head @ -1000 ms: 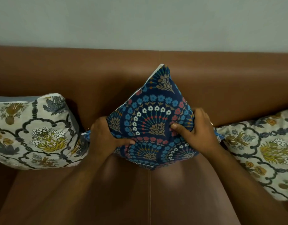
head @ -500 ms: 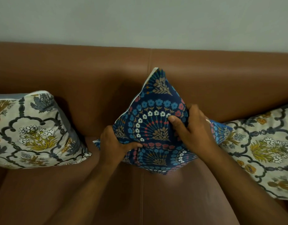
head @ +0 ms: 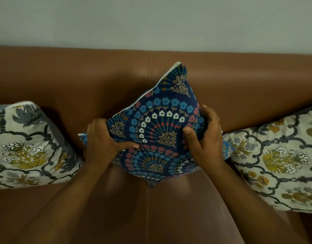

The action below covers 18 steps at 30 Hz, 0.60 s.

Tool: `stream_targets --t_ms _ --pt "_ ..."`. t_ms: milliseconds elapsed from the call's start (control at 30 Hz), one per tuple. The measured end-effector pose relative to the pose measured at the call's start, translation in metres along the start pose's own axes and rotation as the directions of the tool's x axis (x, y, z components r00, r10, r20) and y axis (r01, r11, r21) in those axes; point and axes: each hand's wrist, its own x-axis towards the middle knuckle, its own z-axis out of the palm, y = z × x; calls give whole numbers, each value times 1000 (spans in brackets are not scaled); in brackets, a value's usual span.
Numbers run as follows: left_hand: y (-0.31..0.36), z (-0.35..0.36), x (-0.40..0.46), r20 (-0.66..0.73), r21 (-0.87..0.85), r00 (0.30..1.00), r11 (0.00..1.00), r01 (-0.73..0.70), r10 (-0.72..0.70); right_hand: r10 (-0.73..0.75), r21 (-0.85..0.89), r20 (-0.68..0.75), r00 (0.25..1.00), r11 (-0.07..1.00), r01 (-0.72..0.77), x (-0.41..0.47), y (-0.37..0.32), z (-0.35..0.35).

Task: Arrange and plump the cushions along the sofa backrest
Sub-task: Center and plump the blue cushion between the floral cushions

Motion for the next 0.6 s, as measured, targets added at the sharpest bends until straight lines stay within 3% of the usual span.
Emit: stream_targets --t_ms 100,233,367,400,500,600 --pt "0 8 -10 10 -14 1000 1000 6 -6 -27 -89 -44 999 996 23 2 -4 9" --pt "-9 13 -24 34 51 999 999 6 -8 -30 -184 5 1000 982 31 2 1 17" --pt "10 12 -41 41 132 977 968 -213 210 -85 -144 -80 993 987 73 -1 -12 15" --pt "10 15 -46 66 153 975 964 -219 211 -97 -162 -55 994 983 87 -2 -12 18" --pt "-5 20 -51 150 166 988 984 -71 46 10 -301 85 996 953 16 -12 10 16" --pt "-21 12 -53 173 187 984 982 -4 -29 187 -331 54 981 930 -159 -27 38 -4"
